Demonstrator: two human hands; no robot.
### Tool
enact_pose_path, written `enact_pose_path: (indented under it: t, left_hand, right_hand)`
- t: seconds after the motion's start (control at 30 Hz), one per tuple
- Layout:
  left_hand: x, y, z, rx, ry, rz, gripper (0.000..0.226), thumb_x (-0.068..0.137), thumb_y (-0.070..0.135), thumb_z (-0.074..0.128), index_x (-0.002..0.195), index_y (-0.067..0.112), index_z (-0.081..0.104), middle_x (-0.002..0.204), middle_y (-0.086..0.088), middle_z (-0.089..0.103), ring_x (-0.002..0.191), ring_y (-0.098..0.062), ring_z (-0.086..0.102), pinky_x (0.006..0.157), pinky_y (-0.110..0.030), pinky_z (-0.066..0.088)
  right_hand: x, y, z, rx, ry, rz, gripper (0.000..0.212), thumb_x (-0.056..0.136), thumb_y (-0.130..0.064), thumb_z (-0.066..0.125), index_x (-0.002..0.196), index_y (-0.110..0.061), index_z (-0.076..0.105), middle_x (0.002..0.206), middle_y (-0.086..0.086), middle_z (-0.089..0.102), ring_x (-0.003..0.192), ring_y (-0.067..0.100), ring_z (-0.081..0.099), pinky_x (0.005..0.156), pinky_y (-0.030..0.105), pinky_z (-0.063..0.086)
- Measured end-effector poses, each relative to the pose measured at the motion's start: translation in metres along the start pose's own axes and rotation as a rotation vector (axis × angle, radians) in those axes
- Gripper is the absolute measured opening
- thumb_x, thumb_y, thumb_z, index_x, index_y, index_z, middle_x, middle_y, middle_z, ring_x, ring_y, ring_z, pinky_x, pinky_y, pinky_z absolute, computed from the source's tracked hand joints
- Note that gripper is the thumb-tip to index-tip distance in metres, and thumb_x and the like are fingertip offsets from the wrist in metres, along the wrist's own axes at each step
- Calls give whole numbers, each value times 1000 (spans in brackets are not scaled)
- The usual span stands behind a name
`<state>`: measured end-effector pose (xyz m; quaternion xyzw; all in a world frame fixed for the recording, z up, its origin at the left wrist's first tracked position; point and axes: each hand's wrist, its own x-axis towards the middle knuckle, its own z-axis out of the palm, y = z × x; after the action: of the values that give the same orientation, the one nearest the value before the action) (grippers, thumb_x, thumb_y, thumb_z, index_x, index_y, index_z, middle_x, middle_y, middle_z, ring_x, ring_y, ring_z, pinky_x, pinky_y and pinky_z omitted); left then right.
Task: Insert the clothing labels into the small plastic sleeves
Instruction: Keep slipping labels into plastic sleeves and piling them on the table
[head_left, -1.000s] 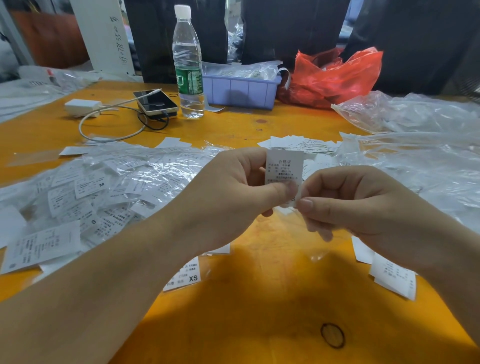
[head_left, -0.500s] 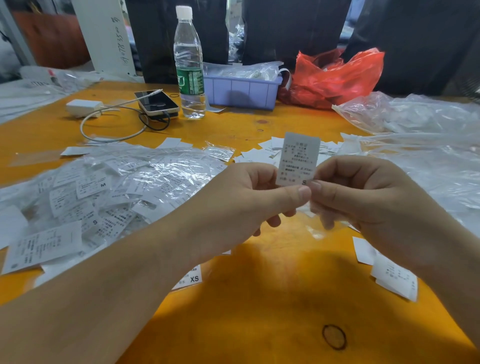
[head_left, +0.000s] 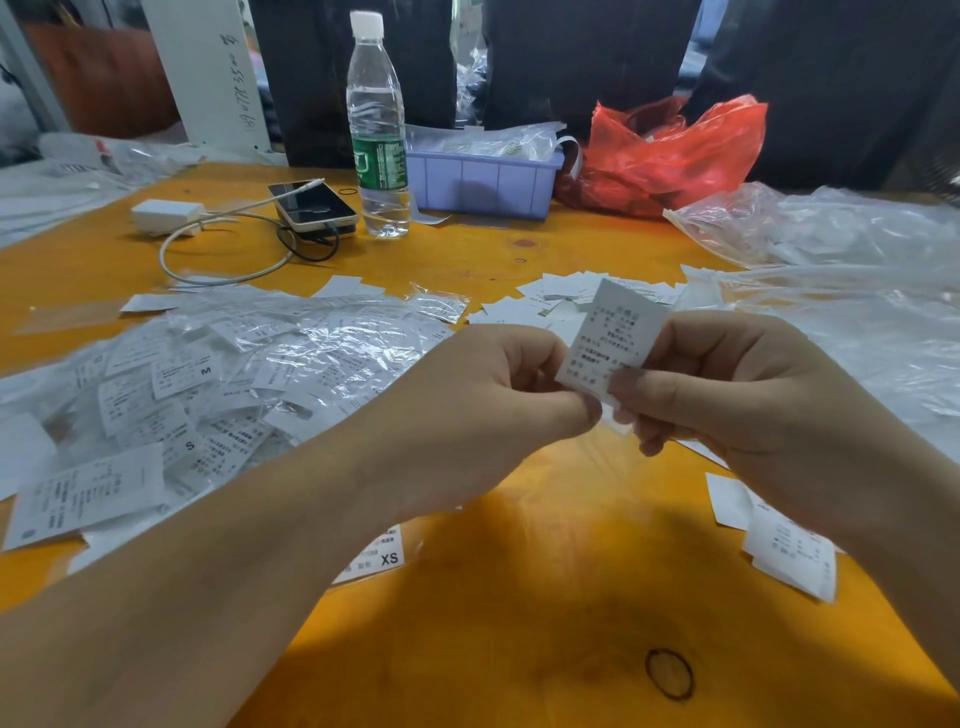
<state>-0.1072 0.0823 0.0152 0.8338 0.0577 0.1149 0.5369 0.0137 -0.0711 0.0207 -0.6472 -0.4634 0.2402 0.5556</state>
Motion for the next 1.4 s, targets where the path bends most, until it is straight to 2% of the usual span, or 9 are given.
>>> enact_pose_path:
  t: [0.1, 0.23, 0.43, 0.53, 0.67, 0.83, 0.97, 1.1, 1.4]
  left_hand:
    - [2, -2, -1, -46, 73, -67, 13, 77, 29, 71, 80, 17, 70, 69, -1, 62, 61, -12, 52, 59, -31, 43]
    - [4, -3, 1, -145, 106, -118, 13, 85, 10, 68, 75, 18, 67, 84, -8, 73, 65, -7, 62, 63, -27, 50]
    - [3, 0, -2, -135, 167, -67, 15, 78, 5, 72, 81, 17, 64, 79, -11, 72, 60, -7, 61, 55, -20, 49]
    - [2, 1, -3, -96, 183, -44, 17, 79, 9, 74, 84, 21, 64, 80, -8, 73, 62, -12, 61, 59, -30, 49]
    - [-1, 4, -2, -32, 162, -39, 19, 80, 13, 75, 89, 25, 64, 80, 1, 74, 79, -32, 67, 75, -48, 55]
    - [-3, 4, 0, 87, 157, 23, 18, 81, 15, 73, 89, 27, 62, 76, 7, 72, 68, -18, 64, 63, -31, 51]
    - [-5, 4, 2, 172, 160, 61, 18, 81, 17, 73, 89, 28, 62, 74, 12, 70, 57, 0, 55, 55, -16, 47]
    - [-5, 4, 2, 177, 161, 66, 17, 81, 19, 73, 90, 29, 62, 76, 12, 70, 62, -5, 59, 60, -21, 50]
    - [-5, 4, 0, 114, 109, 30, 20, 81, 16, 74, 92, 29, 63, 77, 11, 71, 68, -11, 64, 59, -24, 51]
  right_hand:
    - [0, 0, 0, 33, 55, 3, 22, 68, -19, 73, 90, -15, 76, 74, 10, 71, 58, 14, 60, 56, 25, 55]
    - [1, 1, 1, 31, 75, 11, 20, 72, -15, 78, 91, -17, 77, 74, 10, 71, 59, 15, 61, 56, 26, 56]
    - [2, 1, -7, 45, 123, -10, 19, 73, -22, 69, 89, -14, 77, 75, 11, 70, 59, 18, 60, 55, 26, 54]
    - [3, 0, -12, 45, 116, -25, 14, 73, -22, 72, 85, -17, 78, 77, 13, 68, 58, 18, 57, 54, 25, 51]
    - [3, -3, -15, 58, 65, -19, 26, 65, -32, 73, 84, -15, 78, 84, 16, 70, 56, 15, 53, 52, 23, 48]
    - [2, -3, -13, -46, 96, 18, 19, 71, -23, 69, 87, -17, 78, 90, 28, 67, 54, 16, 51, 52, 24, 46]
    - [-1, -6, -9, -210, 120, -8, 22, 72, -24, 63, 86, -15, 77, 72, 8, 70, 50, 11, 49, 49, 22, 43]
    - [-3, -6, -5, -341, 156, -68, 30, 73, -22, 60, 80, 6, 68, 62, -8, 69, 46, 5, 45, 46, 17, 40]
    - [-3, -8, -3, -369, 184, -114, 31, 74, -23, 59, 80, 7, 67, 64, -13, 69, 46, 4, 49, 46, 11, 41]
